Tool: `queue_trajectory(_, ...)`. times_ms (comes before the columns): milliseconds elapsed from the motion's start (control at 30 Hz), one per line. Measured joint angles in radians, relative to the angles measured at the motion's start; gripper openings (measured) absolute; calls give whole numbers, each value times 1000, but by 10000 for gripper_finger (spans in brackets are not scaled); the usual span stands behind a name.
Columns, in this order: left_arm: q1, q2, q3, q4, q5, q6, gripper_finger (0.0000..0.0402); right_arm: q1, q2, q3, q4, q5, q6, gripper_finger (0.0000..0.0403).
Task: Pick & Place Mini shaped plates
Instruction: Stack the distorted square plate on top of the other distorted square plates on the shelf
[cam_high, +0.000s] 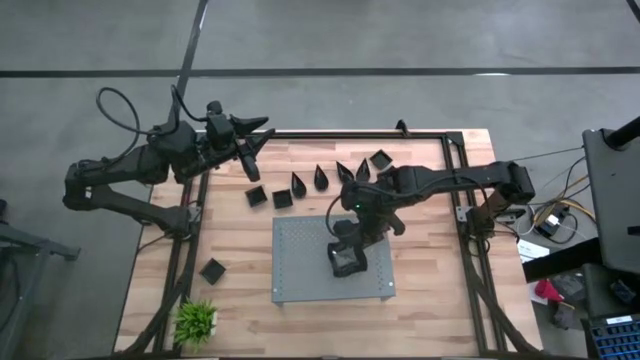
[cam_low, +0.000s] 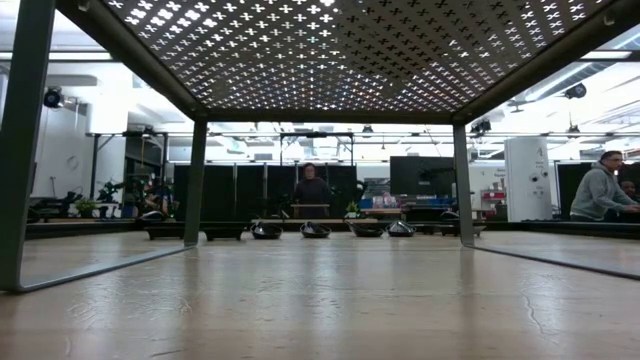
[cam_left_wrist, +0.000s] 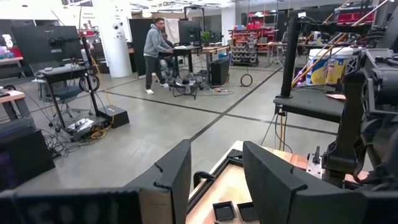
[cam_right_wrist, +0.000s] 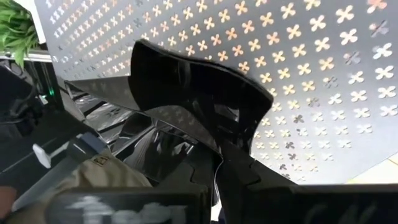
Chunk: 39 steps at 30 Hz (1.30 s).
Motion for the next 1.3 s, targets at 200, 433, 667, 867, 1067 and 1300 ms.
queue_trajectory(200, 0, 0, 0, -17, 0, 0, 138, 0, 2, 0, 11, -1, 6, 9)
queue_trajectory(433, 0, 0, 0, -16, 0, 0, 138, 1, 2, 0, 10, -4, 4, 19)
queue_trajectory(667, 0, 0, 0, -16, 0, 0, 138, 0, 1, 0, 9, -14, -1, 78)
queue_trajectory(867, 0, 0, 0, -16, 0, 0, 138, -1, -24, 1, 9, -43, -11, 118)
queue_trajectory(1067, 0, 0, 0, -17, 0, 0, 138, -4, -31, 1, 7, -36, -17, 140)
queue_trajectory(1300, 0, 0, 0, -17, 0, 0, 138, -15, -53, 1, 6, -29, -39, 141)
